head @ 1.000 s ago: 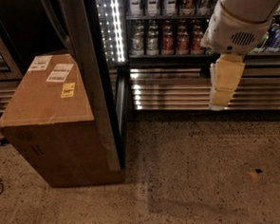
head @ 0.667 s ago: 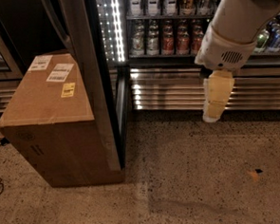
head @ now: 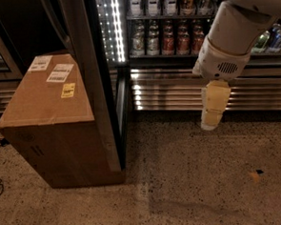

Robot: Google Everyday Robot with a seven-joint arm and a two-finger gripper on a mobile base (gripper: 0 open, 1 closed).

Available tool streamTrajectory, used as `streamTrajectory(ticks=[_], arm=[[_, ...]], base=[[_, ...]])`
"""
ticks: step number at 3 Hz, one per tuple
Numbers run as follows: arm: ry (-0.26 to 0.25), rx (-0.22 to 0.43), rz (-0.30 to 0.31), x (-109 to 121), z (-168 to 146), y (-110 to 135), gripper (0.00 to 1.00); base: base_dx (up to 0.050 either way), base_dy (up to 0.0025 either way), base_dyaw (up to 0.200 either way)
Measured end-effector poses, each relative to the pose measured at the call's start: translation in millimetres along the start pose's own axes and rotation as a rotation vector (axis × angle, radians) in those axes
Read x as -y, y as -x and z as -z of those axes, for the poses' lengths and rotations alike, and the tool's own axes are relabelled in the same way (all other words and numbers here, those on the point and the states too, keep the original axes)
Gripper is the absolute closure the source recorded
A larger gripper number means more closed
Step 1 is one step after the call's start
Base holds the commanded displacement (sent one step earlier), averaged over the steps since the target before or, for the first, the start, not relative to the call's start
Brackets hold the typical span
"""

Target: Close left fridge door

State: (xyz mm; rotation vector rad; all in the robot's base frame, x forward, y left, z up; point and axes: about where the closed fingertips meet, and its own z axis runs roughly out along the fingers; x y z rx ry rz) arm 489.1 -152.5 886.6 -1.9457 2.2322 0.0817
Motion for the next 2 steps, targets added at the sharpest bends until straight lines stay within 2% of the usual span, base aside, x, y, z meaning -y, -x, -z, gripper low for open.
streamTrajectory(ticks=[1,2], arm=[[0.013,-0.045,0.077,-10.3,-14.3,26.2,0.0],[0.026,-0.104,0.183,-29.0,-33.4,61.9,0.0]], base=[[0.0,0.0,0.0],[0.0,0.0,0.0]])
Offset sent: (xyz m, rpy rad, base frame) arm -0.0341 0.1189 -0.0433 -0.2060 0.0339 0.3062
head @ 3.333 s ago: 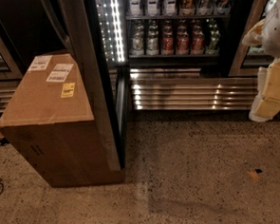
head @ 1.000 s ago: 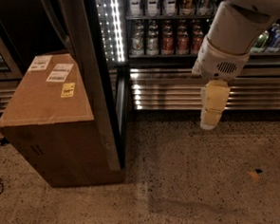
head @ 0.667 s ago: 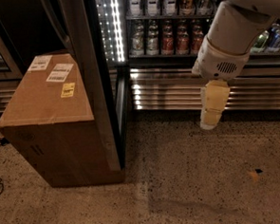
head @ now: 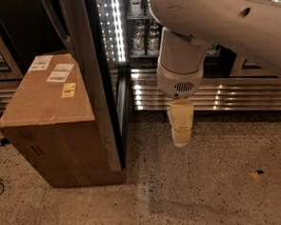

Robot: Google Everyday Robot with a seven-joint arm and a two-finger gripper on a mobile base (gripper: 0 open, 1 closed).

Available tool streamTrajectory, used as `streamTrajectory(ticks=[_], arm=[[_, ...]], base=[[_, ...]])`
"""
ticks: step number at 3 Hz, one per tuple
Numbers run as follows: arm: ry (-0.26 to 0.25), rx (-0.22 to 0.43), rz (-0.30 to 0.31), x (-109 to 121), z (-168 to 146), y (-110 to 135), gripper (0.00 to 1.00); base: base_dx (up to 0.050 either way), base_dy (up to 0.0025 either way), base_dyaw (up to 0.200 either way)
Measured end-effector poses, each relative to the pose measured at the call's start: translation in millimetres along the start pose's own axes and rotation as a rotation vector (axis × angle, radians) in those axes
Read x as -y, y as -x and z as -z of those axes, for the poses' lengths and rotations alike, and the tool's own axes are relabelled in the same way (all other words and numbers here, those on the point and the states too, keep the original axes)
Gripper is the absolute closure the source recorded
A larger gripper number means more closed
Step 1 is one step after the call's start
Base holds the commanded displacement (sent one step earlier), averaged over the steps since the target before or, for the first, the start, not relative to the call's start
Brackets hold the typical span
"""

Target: Close left fridge door

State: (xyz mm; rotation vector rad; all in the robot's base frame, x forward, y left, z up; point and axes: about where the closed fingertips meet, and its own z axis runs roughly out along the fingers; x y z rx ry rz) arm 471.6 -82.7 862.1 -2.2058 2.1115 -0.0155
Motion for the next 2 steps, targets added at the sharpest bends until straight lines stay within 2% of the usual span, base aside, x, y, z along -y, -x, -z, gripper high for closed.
streamTrajectory(ticks=[2], arm=[[0.022,-0.051,0.123,-13.9,-18.7,41.7,0.0]], base=[[0.0,0.0,0.0]])
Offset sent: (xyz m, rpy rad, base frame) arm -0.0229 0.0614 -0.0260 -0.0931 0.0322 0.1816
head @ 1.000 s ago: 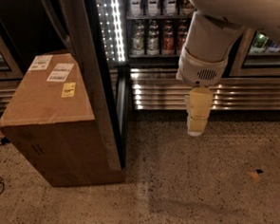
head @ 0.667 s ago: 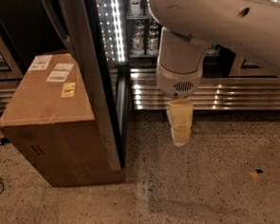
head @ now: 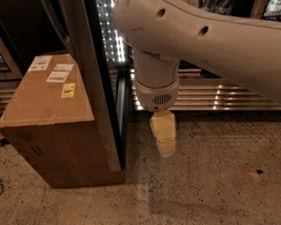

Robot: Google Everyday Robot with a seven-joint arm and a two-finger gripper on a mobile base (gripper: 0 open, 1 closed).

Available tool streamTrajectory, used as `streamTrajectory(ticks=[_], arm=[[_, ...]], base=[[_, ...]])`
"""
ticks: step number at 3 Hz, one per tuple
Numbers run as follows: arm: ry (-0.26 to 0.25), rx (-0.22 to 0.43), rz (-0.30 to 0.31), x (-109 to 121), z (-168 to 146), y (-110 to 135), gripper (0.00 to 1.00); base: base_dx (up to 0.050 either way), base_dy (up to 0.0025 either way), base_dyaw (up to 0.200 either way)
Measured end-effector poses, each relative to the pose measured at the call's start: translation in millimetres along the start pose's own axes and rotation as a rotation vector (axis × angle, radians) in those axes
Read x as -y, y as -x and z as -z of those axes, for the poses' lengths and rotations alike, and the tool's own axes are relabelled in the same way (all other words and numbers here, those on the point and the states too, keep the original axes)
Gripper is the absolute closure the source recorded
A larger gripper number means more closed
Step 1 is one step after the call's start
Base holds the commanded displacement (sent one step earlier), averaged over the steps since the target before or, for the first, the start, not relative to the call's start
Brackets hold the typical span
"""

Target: Close left fridge door

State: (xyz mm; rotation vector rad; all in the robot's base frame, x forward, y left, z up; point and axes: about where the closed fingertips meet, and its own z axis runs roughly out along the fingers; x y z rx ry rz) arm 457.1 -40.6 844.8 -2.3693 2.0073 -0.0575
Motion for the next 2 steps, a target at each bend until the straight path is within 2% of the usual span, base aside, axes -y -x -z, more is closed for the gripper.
streamTrajectory(ticks=[1,2], arm=[[0.0,0.0,0.0,0.0,0.0,0.0,0.0],[0.0,0.0,0.0,0.0,0.0,0.0,0.0]], base=[[0.0,-0.00003,0.192],[-0.05,0.00004,0.0]])
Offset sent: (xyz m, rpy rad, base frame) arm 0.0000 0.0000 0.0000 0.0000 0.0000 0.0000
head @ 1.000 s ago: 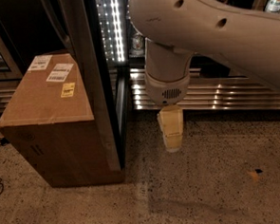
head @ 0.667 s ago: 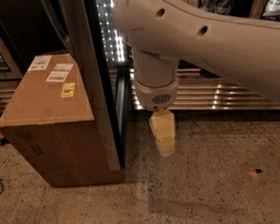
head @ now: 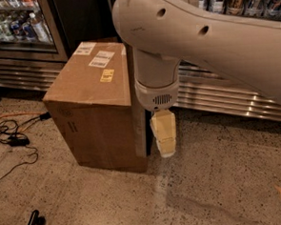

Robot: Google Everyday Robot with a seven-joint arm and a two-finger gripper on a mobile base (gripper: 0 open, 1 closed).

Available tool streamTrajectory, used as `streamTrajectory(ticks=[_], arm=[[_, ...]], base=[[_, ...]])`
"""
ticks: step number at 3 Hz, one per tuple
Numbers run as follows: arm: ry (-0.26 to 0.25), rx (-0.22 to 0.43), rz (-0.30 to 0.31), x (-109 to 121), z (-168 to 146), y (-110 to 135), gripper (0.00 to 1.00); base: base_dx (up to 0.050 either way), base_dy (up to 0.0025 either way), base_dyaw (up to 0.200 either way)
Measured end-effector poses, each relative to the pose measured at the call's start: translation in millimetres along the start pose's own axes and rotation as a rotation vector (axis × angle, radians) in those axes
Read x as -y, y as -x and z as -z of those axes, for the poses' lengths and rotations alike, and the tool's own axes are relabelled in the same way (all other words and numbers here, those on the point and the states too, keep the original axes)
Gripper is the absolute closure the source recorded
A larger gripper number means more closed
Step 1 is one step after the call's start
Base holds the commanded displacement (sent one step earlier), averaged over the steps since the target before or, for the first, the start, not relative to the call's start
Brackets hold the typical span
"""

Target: Close left fridge door

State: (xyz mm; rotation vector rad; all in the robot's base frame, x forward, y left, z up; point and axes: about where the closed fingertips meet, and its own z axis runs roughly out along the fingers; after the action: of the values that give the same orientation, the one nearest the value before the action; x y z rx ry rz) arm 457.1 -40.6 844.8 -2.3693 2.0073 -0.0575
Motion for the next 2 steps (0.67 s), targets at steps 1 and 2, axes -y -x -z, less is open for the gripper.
streamTrajectory(ticks=[1,2], arm=[[0.0,0.0,0.0,0.0,0.0,0.0,0.0],[0.0,0.0,0.0,0.0,0.0,0.0,0.0]], base=[[0.0,0.0,0.196],[0.036,0.00271,0.134]])
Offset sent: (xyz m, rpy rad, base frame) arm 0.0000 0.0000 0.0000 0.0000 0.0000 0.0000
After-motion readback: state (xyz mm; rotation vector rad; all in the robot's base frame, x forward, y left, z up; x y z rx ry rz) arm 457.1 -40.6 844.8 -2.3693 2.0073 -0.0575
